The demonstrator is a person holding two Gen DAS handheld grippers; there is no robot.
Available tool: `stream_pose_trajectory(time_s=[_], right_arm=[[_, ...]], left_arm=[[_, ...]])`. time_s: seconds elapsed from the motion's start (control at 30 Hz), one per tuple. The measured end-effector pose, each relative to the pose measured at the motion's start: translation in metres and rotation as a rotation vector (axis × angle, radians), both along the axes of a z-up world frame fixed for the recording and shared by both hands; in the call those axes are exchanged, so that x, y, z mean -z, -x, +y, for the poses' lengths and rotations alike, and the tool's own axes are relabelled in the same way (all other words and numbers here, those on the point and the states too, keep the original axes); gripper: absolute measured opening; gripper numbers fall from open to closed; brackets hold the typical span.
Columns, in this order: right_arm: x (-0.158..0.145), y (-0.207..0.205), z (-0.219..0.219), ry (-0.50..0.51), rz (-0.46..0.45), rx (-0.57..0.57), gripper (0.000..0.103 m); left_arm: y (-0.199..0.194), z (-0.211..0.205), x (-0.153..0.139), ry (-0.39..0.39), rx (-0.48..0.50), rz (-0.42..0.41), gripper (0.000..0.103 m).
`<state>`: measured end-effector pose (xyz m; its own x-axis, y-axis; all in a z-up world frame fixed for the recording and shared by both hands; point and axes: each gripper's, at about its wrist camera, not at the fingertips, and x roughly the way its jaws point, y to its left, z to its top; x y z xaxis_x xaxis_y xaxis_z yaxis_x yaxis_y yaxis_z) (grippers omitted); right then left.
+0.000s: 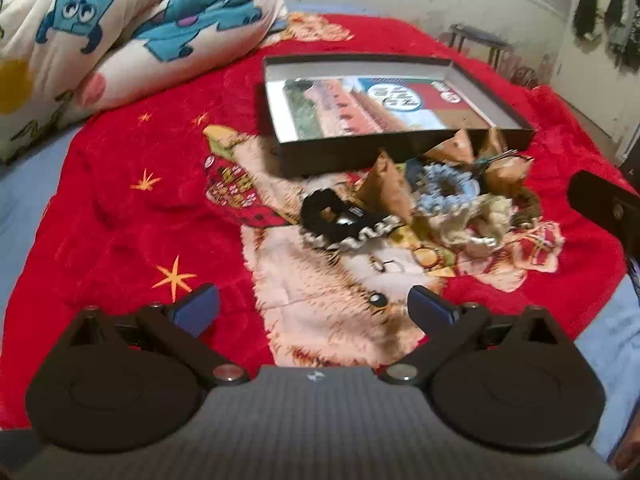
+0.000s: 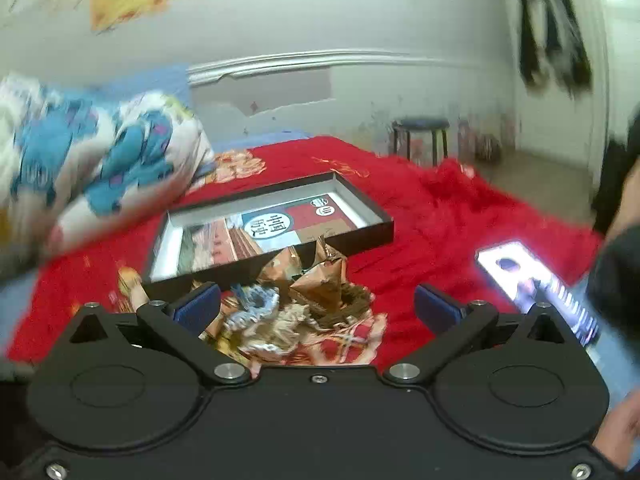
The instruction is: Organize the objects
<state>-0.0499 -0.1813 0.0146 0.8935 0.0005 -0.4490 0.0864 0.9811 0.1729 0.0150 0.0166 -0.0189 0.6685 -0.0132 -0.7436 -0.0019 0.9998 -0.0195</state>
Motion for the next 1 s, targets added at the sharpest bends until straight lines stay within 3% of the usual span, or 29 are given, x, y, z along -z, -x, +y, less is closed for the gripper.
stream_pose_trajectory(time_s=[0.1,0.27,0.47,0.6,0.73,0.8,0.93,1.0], right_arm=[[0.001,-0.001,-0.011,-0.095,0.007,0.037,0.103],[-0.002,-0.007,-0.011,0.015,0.019,0.016,0.103],[0.003,-0.022,-0.021,-0.083,0.065,0.054,0.103],[0.011,-0.037,-0.027,-0.173,0.096,0.050,0.094],[0.019,-0.055,-0.020,-0.205,0.130,0.027,0.088],[0.025,-0.064,-0.016,-0.214,0.148,0.021,0.079],[0.040,-0.076,-0.008,-0.216,0.181,0.001,0.070],[0.048,-0.081,-0.005,-0.215,0.197,-0.015,0.057]], left_arm=[[0.002,-0.002,-0.004,0.018,0.028,-0.027,0.103],[-0.003,0.000,-0.005,0.066,0.047,-0.037,0.101],[-0.020,0.001,-0.006,0.090,0.069,-0.037,0.096],[-0.032,-0.006,-0.006,-0.005,0.098,-0.086,0.096],[-0.046,-0.012,0.001,-0.009,0.147,-0.087,0.095],[-0.051,-0.015,0.006,-0.022,0.152,-0.093,0.090],[-0.060,-0.015,0.022,-0.047,0.148,-0.062,0.075],[-0.060,-0.016,0.027,-0.054,0.159,-0.059,0.062]])
